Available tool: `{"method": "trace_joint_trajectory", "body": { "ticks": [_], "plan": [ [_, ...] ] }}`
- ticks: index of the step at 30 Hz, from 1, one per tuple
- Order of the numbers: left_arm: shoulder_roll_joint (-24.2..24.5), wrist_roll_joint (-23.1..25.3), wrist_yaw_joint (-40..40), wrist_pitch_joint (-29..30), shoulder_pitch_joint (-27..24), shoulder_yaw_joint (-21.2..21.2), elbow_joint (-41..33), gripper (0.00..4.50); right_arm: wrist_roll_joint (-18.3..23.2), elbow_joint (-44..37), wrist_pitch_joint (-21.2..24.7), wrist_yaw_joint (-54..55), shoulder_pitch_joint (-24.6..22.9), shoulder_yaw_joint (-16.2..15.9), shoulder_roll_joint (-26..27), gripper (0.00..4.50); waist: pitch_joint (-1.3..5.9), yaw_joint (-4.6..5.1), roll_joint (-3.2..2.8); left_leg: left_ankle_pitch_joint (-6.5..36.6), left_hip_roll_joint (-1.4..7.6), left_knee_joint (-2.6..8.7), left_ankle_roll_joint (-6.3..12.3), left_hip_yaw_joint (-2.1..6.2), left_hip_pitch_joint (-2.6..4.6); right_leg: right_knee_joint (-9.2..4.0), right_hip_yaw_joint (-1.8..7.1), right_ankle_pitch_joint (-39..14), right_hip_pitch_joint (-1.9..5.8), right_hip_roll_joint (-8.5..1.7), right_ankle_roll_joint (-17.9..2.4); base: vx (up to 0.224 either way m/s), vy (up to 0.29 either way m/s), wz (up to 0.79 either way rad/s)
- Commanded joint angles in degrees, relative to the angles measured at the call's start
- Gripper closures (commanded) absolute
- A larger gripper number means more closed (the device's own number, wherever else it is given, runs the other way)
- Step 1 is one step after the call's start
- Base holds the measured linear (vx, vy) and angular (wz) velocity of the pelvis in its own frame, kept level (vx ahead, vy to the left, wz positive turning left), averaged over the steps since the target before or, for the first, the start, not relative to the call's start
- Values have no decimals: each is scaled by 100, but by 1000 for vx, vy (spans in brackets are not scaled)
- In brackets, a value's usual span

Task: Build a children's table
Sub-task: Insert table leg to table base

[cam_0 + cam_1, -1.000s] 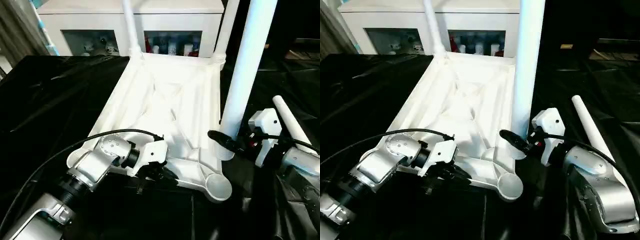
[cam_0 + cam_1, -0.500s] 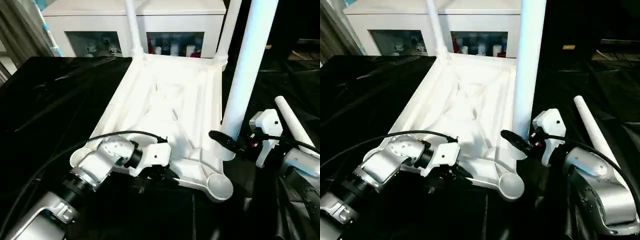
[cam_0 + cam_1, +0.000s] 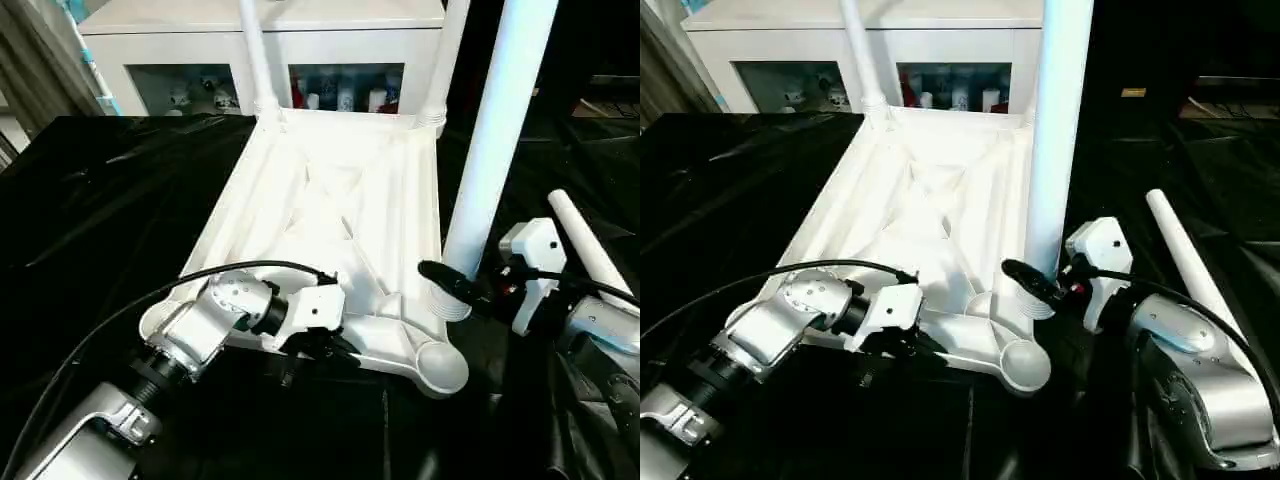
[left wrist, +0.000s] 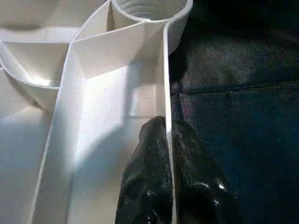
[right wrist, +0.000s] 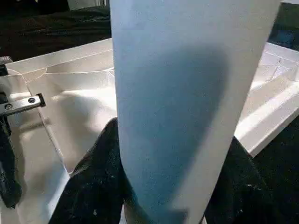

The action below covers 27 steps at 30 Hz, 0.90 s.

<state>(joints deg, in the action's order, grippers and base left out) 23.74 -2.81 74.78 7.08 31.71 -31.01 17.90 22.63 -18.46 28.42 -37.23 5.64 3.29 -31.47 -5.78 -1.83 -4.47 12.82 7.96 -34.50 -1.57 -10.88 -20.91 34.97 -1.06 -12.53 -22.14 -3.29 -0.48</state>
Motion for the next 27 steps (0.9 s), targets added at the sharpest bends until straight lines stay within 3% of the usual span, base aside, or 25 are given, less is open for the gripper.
{"method": "trace_joint_trajectory", "body": {
  "ticks": [1,2,6,8,9,10,11,12,13,14,15,16,17,19,20,21,23,24,27],
  "plan": [
    [246,99,3,270,-249,42,41,444,0,-113,-76,81,63,68,50,264,276,-10,22,767,553,494,424,274,38,-442,292,-735,226,-582,-1615,0,0,0],
    [338,38,-5,330,-371,108,-119,444,11,-117,-104,109,57,107,75,264,287,-13,-19,765,547,489,419,275,41,-436,288,-693,230,-579,-1629,0,0,0],
    [686,-174,-160,649,-917,437,-824,444,62,-124,-164,250,23,270,183,264,355,-4,-41,315,542,453,570,288,-8,-333,264,153,282,-580,-1726,0,0,0],
    [868,-270,-414,963,-1317,713,-1333,444,68,-112,-191,282,-20,320,206,264,405,5,-5,36,516,393,756,271,-26,-270,259,725,305,-573,-1776,0,0,0],
    [931,-275,-528,1070,-1478,813,-1523,444,62,-98,-208,283,-35,315,217,264,399,5,-14,-40,522,393,804,279,-46,-261,257,850,309,-581,-1780,0,0,0],
    [964,-277,-586,1126,-1562,865,-1622,444,59,-91,-216,284,-43,313,222,264,415,11,19,-135,509,371,907,277,-61,-243,247,985,308,-574,-1774,0,0,0],
    [1063,-294,-831,1319,-1941,1082,-2045,444,31,-44,-262,264,-58,256,246,264,421,14,38,-130,511,377,945,272,-50,-258,241,942,302,-565,-1764,0,0,0],
    [1076,-300,-898,1362,-2050,1135,-2169,444,28,-24,-280,245,-62,242,247,264,426,39,107,-125,507,372,1005,269,-74,-258,232,868,317,-562,-1758,0,0,0],
    [1076,-309,-1011,1480,-2200,1220,-2351,444,28,23,-294,235,-28,214,265,264,403,38,86,-50,503,381,1042,265,-58,-295,224,559,283,-548,-1732,0,0,0],
    [1051,-266,-1157,1569,-2318,1295,-2475,444,20,81,-310,228,22,177,286,264,406,43,141,23,508,381,1025,262,-54,-299,229,252,293,-554,-1725,0,0,0],
    [1043,-253,-1194,1591,-2345,1314,-2502,444,17,96,-314,227,35,167,292,264,397,43,107,47,512,382,1008,264,-50,-306,224,98,277,-551,-1719,0,0,0],
    [968,-157,-1449,1657,-2480,1411,-2621,444,0,211,-344,203,156,92,341,264,393,57,138,152,507,385,948,259,-31,-334,221,-301,263,-538,-1680,0,0,0],
    [968,-157,-1449,1657,-2480,1411,-2621,444,0,211,-344,203,156,92,341,264,393,57,138,152,507,385,948,259,-31,-334,221,-301,263,-538,-1680,0,0,0],
    [764,-73,-1786,1453,-2542,1440,-2655,444,-46,399,-404,139,345,-17,401,264,381,40,245,370,512,407,804,242,3,-394,236,-844,229,-536,-1540,0,0,0],
    [764,-73,-1786,1453,-2542,1440,-2655,444,-46,399,-404,139,345,-17,401,264,392,33,226,390,509,397,755,236,20,-390,245,-878,229,-536,-1523,0,0,0],
    [685,-42,-1873,1298,-2517,1408,-2617,444,-61,463,-419,127,413,-53,422,264,420,31,278,334,504,391,736,228,29,-379,247,-792,241,-525,-1507,0,0,0],
    [576,17,-2021,1077,-2485,1346,-2626,444,-81,551,-437,106,518,-101,457,264,448,-5,248,172,506,382,758,232,34,-336,249,-452,224,-520,-1496,0,0,0],
    [455,85,-2098,804,-2366,1271,-2487,444,-96,637,-424,130,621,-130,506,264,490,-14,322,55,493,359,815,222,24,-301,251,-170,249,-514,-1505,0,0,0],
    [402,132,-2148,710,-2280,1226,-2414,444,-91,699,-384,216,694,-128,590,264,529,-114,297,-130,500,327,883,214,38,-245,252,281,214,-506,-1544,0,0,0]
  ]
}}
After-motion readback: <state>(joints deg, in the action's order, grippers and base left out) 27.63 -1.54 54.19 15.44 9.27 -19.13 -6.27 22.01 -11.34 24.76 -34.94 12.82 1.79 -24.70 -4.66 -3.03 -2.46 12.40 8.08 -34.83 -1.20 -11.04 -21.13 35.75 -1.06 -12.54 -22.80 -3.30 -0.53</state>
